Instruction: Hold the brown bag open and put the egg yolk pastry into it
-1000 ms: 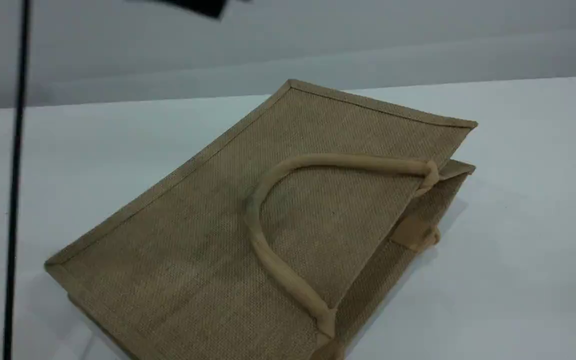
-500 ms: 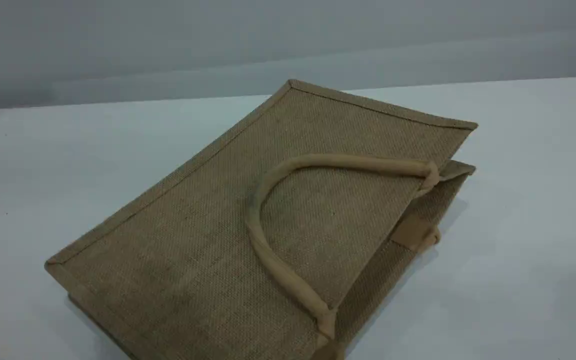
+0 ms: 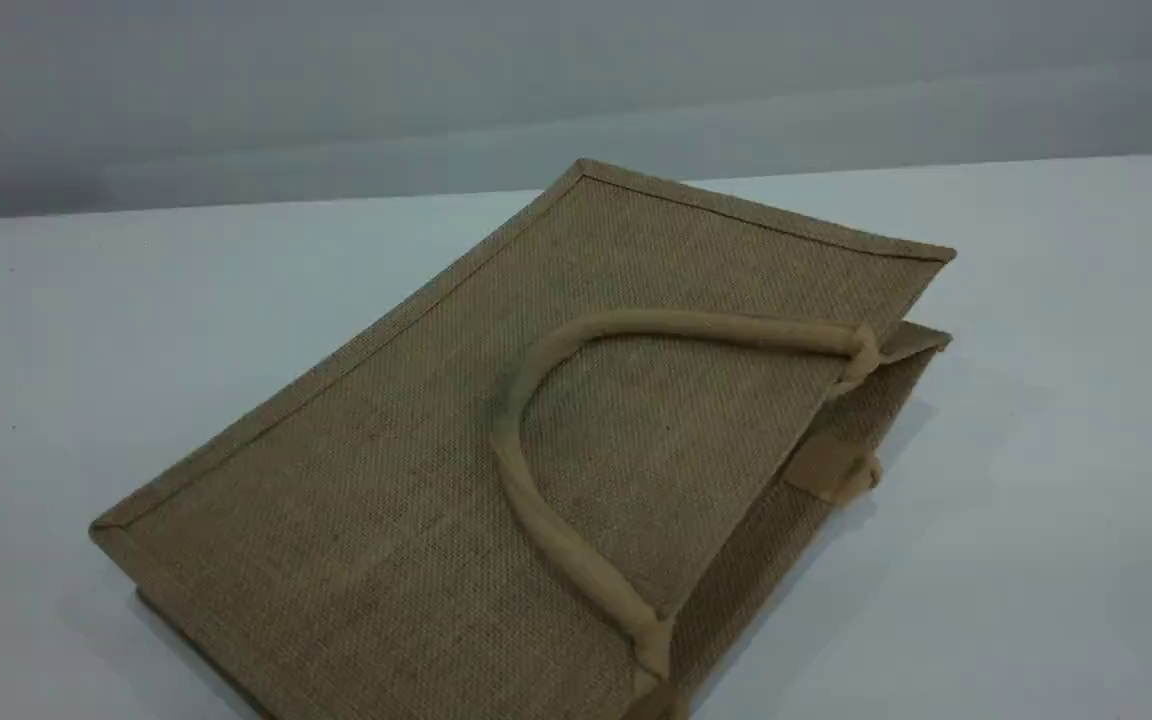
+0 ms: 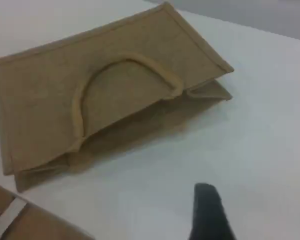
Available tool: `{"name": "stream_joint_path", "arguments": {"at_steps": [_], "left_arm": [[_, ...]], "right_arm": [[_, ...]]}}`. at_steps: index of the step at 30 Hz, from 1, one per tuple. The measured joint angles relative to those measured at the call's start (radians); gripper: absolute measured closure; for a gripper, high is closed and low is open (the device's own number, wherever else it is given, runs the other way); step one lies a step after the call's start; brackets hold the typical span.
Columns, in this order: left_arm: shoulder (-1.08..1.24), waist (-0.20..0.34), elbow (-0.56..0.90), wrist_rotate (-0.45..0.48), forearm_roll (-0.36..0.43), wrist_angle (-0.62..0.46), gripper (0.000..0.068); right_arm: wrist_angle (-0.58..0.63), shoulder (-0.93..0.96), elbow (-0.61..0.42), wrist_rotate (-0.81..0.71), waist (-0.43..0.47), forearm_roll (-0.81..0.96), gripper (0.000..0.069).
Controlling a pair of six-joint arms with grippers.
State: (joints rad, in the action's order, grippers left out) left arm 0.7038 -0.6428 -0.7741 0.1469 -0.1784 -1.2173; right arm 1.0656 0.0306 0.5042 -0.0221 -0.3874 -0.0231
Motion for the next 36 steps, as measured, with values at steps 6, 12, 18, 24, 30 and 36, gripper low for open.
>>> {"name": "stream_joint_path", "arguments": {"at_steps": [6,12,18,24,30,36], "left_arm": [[-0.276,0.001,0.162,-0.026,0.042,0.11,0.0264],[-0.464,0.001,0.243,-0.115,0.133,0.158,0.0264],[-0.501,0.001,0.269,-0.113,0.153,0.144,0.0264],[-0.5,0.001,0.272,-0.111,0.153,0.138,0.0264],[-0.5,0.001,0.271,-0.111,0.153,0.138,0.0264],[-0.5,0.001,0.271,-0.11,0.153,0.138,0.0264]], "right_arm": [[0.0,0.0,0.0,0.0,0.0,0.0,0.0316],[0.0,0.0,0.0,0.0,0.0,0.0,0.0316],[0.0,0.0,0.0,0.0,0.0,0.0,0.0316],[-0.001,0.0,0.0,0.0,0.057,-0.003,0.0316],[0.0,0.0,0.0,0.0,0.278,-0.004,0.0316],[0.002,-0.032,0.0,0.0,0.378,-0.004,0.0316]]}}
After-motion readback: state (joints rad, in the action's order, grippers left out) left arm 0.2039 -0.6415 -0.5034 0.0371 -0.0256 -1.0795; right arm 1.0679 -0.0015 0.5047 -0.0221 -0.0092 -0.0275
